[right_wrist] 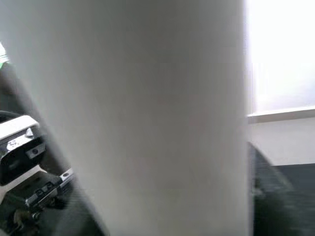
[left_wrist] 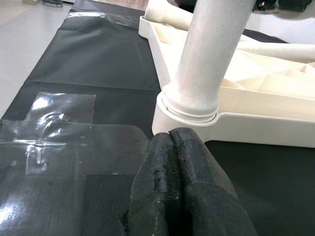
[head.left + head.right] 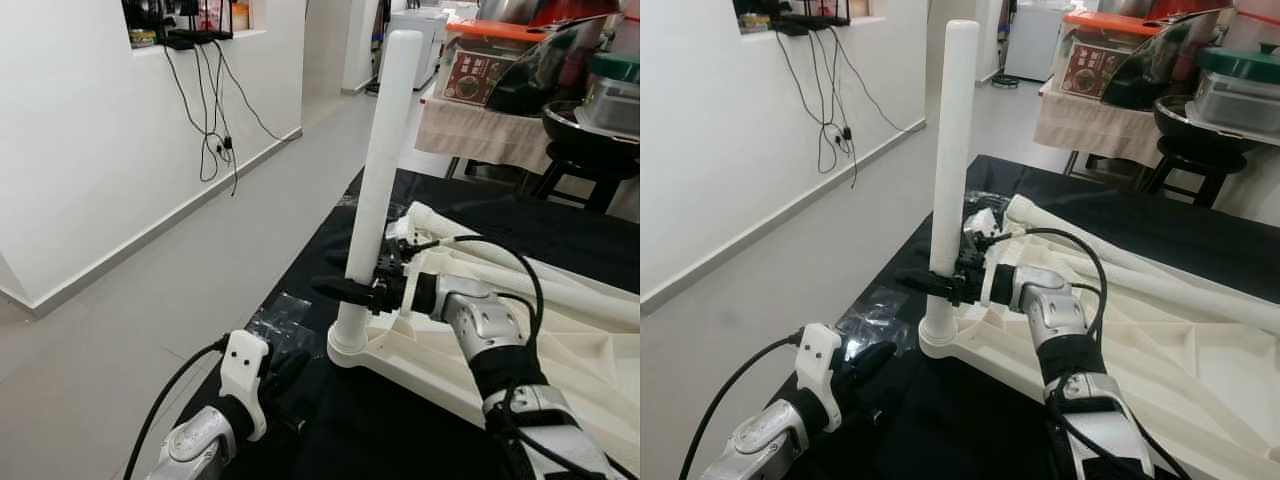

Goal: Building children table

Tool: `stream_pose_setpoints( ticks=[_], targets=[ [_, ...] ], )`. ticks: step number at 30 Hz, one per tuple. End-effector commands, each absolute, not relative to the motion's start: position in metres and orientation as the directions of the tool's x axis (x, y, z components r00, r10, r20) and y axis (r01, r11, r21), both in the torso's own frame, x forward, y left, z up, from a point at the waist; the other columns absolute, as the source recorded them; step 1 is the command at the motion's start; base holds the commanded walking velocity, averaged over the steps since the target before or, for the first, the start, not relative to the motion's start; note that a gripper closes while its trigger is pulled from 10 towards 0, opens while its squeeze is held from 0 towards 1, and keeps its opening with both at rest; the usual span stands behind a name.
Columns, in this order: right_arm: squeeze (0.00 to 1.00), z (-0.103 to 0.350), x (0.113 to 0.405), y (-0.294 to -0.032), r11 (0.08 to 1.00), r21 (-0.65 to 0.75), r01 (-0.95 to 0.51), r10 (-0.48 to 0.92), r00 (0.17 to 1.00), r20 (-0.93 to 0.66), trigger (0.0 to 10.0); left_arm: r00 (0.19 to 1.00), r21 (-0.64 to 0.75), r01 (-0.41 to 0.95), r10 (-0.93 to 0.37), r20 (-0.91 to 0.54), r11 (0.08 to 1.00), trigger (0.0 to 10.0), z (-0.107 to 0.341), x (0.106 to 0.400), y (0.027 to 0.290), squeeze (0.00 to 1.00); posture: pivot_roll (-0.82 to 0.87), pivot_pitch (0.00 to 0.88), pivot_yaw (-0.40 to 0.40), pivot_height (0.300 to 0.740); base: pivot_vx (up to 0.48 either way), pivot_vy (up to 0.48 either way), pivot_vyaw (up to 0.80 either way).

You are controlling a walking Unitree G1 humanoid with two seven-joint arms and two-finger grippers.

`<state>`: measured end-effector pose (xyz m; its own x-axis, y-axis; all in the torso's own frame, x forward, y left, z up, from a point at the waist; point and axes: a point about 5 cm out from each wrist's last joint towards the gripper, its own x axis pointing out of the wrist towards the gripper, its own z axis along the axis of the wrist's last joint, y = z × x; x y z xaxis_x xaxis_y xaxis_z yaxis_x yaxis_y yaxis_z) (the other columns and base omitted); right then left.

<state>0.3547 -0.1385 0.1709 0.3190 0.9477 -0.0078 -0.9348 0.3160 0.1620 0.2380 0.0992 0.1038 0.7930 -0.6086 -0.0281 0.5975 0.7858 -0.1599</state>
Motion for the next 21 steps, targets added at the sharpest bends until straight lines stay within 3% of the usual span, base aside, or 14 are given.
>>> stream_pose_setpoints(
  ticks=[1,6,8,9,10,12,13,14,16,17,21],
  targets=[
    [0.0,0.174,0.356,-0.138,0.281,0.166,-0.945,0.958,0.288,0.014,0.0,0.791,-0.162,0.598,-0.611,-0.042,0.785,10.0,0.1,0.237,0.097,0.0,0.05,0.0,-0.086,0.74,0.0,0.0,0.0],
    [0.0,0.171,0.355,-0.14,0.283,0.162,-0.945,0.957,0.289,0.013,0.0,0.79,-0.164,0.598,-0.611,-0.041,0.784,10.0,0.1,0.237,0.097,0.0,0.04,0.0,-0.084,0.74,0.0,0.0,0.0],
    [0.0,0.159,0.349,-0.148,0.381,0.115,-0.917,0.924,0.383,-0.007,0.0,0.789,-0.168,0.599,-0.613,-0.041,0.783,10.0,0.099,0.237,0.097,0.0,0.03,0.0,-0.09,0.74,0.0,0.0,0.0],
    [0.0,0.159,0.349,-0.148,0.381,0.115,-0.917,0.924,0.383,-0.007,0.0,0.789,-0.168,0.599,-0.613,-0.041,0.783,10.0,0.099,0.237,0.097,0.0,0.03,0.0,-0.09,0.74,0.0,0.0,0.0],
    [0.0,0.148,0.333,-0.146,0.504,0.096,-0.859,0.863,0.505,-0.01,0.0,0.789,-0.171,0.599,-0.613,-0.04,0.783,10.0,0.099,0.235,0.098,0.0,0.03,0.0,-0.105,0.74,0.0,0.0,0.0],
    [0.0,0.145,0.327,-0.144,0.546,0.094,-0.832,0.837,0.548,-0.008,0.0,0.79,-0.171,0.599,-0.612,-0.039,0.783,10.0,0.099,0.235,0.098,0.0,0.03,0.0,-0.105,0.74,0.0,0.0,0.0],
    [0.0,0.142,0.328,-0.134,0.731,0.092,-0.676,0.68,0.733,-0.023,0.0,0.79,-0.171,0.598,-0.612,-0.039,0.783,10.0,0.099,0.234,0.099,0.0,0.03,0.0,-0.106,0.74,0.0,0.0,0.0],
    [0.0,0.14,0.329,-0.13,0.841,0.089,-0.534,0.539,0.842,-0.033,0.0,0.791,-0.17,0.597,-0.611,-0.039,0.784,10.0,0.099,0.234,0.1,0.0,0.02,0.0,-0.104,0.74,0.0,0.0,0.0],
    [0.0,0.14,0.329,-0.13,0.841,0.089,-0.534,0.539,0.842,-0.033,0.0,0.791,-0.17,0.597,-0.611,-0.039,0.784,10.0,0.099,0.234,0.1,0.0,0.02,0.0,-0.104,0.74,0.0,0.0,0.0],
    [0.0,0.126,0.307,-0.105,0.879,0.072,-0.471,0.476,0.876,-0.083,0.0,0.791,-0.169,0.597,-0.611,-0.039,0.784,10.0,0.1,0.234,0.101,0.0,0.02,0.0,-0.105,0.74,0.0,0.0,0.0],
    [0.0,0.126,0.303,-0.106,0.93,0.023,-0.366,0.366,0.925,-0.102,0.0,0.789,-0.168,0.599,-0.612,-0.042,0.783,10.0,0.099,0.235,0.102,0.0,0.02,0.0,-0.116,0.74,0.0,0.0,0.0]
  ],
)
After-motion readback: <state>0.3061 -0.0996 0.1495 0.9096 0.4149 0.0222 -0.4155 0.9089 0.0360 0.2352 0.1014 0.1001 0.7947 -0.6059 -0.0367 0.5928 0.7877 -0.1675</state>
